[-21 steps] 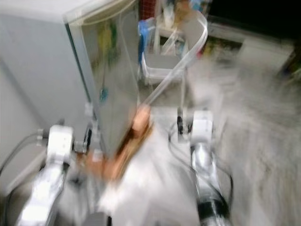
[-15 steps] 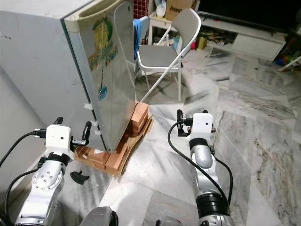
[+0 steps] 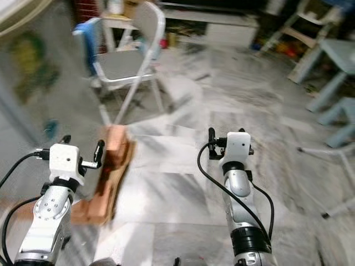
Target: Restocking fridge
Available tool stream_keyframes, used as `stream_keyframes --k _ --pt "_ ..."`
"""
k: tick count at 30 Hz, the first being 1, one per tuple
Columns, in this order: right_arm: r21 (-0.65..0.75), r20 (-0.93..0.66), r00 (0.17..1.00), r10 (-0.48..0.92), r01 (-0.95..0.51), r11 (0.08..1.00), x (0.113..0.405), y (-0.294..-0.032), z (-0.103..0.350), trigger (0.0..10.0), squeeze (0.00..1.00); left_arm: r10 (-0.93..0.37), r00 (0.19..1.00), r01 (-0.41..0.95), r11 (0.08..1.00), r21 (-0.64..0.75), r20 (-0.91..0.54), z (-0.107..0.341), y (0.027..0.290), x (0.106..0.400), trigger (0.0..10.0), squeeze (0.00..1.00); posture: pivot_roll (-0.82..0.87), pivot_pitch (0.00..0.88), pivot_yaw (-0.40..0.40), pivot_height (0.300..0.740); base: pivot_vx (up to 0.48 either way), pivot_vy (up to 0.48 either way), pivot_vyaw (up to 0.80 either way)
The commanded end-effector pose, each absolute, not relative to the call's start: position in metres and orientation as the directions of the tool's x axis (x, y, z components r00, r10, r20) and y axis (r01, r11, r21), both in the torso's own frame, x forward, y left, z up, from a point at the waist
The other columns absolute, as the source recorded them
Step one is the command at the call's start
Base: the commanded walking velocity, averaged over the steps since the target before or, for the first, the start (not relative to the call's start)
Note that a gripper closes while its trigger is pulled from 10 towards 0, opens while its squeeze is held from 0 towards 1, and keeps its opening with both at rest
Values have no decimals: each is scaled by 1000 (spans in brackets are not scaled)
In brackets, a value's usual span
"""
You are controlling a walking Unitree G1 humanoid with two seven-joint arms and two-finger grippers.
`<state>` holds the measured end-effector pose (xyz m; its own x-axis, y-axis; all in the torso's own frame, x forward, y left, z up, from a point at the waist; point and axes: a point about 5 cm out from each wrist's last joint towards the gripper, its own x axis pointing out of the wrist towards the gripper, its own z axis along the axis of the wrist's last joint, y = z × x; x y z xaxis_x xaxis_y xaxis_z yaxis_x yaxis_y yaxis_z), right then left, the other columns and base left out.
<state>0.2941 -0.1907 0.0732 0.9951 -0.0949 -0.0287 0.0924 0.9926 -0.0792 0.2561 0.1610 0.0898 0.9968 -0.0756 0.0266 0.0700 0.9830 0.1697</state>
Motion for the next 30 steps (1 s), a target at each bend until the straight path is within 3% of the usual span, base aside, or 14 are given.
stream_keyframes --k 1,11,19,26,30 --pt "-74 -1 999 -52 52 996 300 -177 81 10000 0 -37 999 36 981 192 3 85 174 253 10000 0 96 50 -66 740 394 274 -563" --pt "-87 -11 999 -42 40 995 297 -178 78 10000 0 -28 999 31 985 169 -16 81 171 245 10000 0 89 57 -65 740 55 454 -96" --pt "-80 -27 999 -24 22 997 295 -176 75 10000 0 -32 999 39 980 194 -36 75 174 227 10000 0 95 58 -72 740 0 0 0" --pt "-88 -17 999 35 -37 995 293 -174 76 10000 0 78 995 -63 973 221 -57 71 196 218 10000 0 100 65 -80 740 0 0 0" --pt "-93 -12 999 50 -51 994 291 -173 76 10000 0 57 997 -44 975 217 -56 70 194 216 10000 0 97 66 -82 740 0 0 298"
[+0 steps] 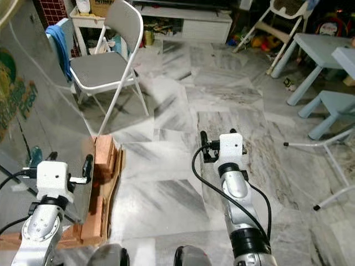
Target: Restocking fridge
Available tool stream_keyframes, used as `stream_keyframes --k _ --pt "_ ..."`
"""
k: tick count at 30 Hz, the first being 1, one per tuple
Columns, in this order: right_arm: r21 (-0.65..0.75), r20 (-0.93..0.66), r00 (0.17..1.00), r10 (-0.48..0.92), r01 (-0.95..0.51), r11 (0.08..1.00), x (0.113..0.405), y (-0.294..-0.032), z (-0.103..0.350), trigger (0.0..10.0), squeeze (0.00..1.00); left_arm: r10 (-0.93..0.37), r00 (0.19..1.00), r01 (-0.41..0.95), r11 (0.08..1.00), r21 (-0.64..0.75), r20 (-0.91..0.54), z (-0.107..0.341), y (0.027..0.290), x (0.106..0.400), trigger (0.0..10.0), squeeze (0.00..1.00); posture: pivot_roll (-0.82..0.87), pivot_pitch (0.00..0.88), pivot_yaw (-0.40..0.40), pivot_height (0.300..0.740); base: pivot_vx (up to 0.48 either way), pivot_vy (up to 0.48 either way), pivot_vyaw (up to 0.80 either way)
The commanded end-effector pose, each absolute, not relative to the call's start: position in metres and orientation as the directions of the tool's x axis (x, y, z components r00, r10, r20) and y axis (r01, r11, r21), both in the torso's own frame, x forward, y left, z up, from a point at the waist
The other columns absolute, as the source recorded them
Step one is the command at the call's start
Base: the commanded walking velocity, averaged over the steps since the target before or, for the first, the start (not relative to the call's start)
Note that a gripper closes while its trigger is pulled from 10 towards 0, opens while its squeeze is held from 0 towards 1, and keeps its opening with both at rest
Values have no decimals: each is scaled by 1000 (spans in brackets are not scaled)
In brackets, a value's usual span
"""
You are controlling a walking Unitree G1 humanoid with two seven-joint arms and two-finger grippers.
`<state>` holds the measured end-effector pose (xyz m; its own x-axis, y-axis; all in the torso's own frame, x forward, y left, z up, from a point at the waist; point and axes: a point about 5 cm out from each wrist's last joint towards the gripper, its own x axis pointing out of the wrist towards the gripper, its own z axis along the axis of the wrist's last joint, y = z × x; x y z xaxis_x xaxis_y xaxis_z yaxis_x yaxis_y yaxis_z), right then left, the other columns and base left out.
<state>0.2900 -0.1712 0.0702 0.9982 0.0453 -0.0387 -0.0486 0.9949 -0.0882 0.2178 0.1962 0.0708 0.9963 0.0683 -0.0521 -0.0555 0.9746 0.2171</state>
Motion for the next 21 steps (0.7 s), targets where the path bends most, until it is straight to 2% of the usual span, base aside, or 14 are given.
stream_keyframes --k 1,12,21 --pt "-96 -12 998 56 -57 994 291 -173 77 10000 0 43 998 -30 976 215 -56 70 193 216 10000 0 96 67 -82 740 0 0 769" --pt "-90 -27 998 61 -63 994 288 -174 74 10000 0 57 996 -42 978 205 -66 69 194 213 10000 0 96 80 -85 740 0 0 736" --pt "-95 -40 999 33 -37 995 286 -177 71 10000 0 59 995 -43 983 180 -83 68 195 212 10000 0 93 86 -87 740 0 419 0"
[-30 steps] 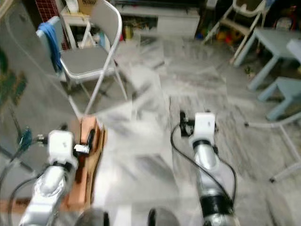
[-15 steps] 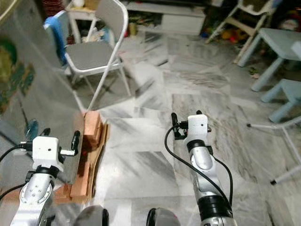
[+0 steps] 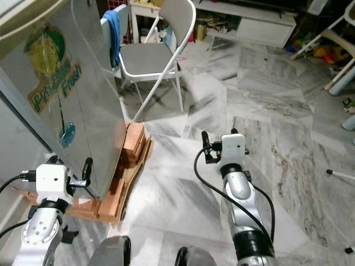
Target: Restocking fridge
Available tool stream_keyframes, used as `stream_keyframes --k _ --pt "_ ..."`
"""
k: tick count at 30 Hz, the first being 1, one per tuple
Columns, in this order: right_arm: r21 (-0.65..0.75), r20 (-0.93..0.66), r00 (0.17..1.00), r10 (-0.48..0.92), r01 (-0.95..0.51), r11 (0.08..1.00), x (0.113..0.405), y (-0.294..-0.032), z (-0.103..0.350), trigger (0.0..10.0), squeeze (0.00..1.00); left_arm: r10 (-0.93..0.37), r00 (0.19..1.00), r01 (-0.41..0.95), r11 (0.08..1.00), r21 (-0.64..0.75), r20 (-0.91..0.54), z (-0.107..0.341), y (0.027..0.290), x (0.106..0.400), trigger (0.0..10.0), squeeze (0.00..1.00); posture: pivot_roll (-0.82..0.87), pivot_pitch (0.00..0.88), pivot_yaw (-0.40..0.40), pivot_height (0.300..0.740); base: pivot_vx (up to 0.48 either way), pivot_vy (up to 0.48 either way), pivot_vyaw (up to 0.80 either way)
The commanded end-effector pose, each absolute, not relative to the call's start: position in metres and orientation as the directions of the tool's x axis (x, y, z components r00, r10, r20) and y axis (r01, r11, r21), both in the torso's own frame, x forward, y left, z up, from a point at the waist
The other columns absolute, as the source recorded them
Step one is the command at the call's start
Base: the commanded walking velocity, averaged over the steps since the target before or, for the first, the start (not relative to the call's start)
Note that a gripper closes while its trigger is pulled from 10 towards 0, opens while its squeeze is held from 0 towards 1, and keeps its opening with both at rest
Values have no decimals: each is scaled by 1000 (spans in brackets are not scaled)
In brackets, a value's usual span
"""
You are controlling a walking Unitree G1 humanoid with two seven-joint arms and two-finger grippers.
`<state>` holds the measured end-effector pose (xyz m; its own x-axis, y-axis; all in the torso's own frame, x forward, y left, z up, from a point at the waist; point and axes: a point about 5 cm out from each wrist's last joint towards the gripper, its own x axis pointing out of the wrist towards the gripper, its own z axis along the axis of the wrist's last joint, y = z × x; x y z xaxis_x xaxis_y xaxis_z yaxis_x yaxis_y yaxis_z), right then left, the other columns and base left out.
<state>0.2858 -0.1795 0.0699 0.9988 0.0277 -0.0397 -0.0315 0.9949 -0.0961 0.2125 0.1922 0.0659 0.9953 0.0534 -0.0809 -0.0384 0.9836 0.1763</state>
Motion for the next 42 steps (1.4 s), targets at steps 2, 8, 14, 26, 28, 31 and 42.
stream_keyframes --k 2,8,14,26,28,31,42 --pt "-96 -44 999 32 -36 995 286 -177 71 10000 0 56 995 -40 983 178 -87 67 195 211 10000 0 90 87 -88 740 0 480 0" --pt "-97 -54 998 30 -35 995 286 -178 70 10000 0 57 994 -40 984 174 -91 66 194 211 10000 0 89 88 -91 740 0 480 0" --pt "-94 -88 996 11 -19 995 280 -185 66 10000 0 39 996 -26 986 164 -75 68 194 208 10000 0 95 91 -98 740 0 320 0" --pt "-55 -96 995 -10 5 998 232 -195 68 10000 0 88 995 -82 986 148 -36 76 199 211 10000 0 71 101 -108 740 0 0 0" --pt "-55 -99 995 -5 0 998 232 -195 70 10000 0 97 995 -95 987 130 -11 81 199 220 10000 0 67 102 -111 740 0 0 0" --pt "-54 -111 994 5 -11 998 232 -194 71 10000 0 113 994 -112 986 121 0 84 201 227 10000 0 65 104 -118 740 0 0 0" --pt "-64 -129 991 28 -37 997 233 -192 75 10000 0 98 995 -98 995 24 28 92 205 253 10000 0 45 105 -132 740 0 0 0"
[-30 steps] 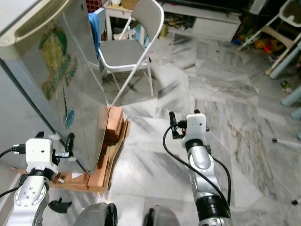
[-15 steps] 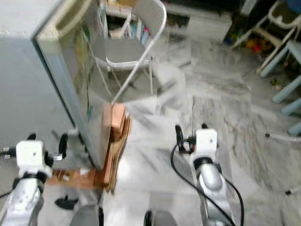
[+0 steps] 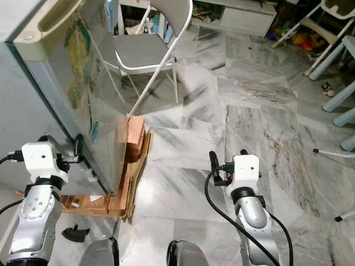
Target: Restocking fridge
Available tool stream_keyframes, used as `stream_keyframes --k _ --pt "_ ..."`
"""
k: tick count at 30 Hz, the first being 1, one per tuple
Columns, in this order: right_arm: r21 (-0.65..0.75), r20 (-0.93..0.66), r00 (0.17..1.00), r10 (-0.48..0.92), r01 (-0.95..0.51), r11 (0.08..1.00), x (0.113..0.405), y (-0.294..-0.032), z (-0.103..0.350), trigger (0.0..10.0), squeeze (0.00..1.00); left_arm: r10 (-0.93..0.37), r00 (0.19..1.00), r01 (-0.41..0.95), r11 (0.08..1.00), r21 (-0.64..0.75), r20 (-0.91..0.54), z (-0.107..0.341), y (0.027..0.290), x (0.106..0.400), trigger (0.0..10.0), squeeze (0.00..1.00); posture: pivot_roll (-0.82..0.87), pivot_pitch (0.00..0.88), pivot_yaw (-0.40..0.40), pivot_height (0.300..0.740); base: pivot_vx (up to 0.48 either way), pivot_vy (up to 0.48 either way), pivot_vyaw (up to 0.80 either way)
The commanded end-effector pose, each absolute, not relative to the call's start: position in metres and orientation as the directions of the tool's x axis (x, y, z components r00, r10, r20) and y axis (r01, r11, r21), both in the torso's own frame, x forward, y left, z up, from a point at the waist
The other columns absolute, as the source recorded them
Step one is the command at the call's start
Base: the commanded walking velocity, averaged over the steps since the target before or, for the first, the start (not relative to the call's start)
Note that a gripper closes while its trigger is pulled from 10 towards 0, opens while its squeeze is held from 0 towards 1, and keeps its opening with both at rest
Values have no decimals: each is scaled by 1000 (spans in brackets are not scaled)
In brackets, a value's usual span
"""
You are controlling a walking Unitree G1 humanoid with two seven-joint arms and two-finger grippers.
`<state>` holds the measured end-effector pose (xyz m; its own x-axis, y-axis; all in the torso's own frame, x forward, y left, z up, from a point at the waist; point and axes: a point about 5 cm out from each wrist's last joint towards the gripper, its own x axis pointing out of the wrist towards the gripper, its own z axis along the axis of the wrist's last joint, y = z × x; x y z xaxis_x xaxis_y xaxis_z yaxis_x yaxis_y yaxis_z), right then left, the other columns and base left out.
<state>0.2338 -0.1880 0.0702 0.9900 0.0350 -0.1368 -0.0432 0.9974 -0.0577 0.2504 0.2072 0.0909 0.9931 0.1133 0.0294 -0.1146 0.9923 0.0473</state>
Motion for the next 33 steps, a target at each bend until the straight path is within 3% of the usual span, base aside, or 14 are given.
stream_keyframes --k 1,14,33 --pt "-65 -132 991 27 -36 997 233 -193 75 10000 0 87 996 -87 996 16 29 92 204 254 10000 0 45 105 -132 740 0 0 0" --pt "-70 -156 987 29 -40 997 234 -194 73 10000 0 -124 992 124 992 -18 -7 88 179 247 10000 0 38 104 -128 740 0 0 0" --pt "-77 -170 985 37 -51 996 239 -196 69 10000 0 -28 999 29 998 57 -15 85 189 270 10000 0 39 103 -129 740 0 0 0"
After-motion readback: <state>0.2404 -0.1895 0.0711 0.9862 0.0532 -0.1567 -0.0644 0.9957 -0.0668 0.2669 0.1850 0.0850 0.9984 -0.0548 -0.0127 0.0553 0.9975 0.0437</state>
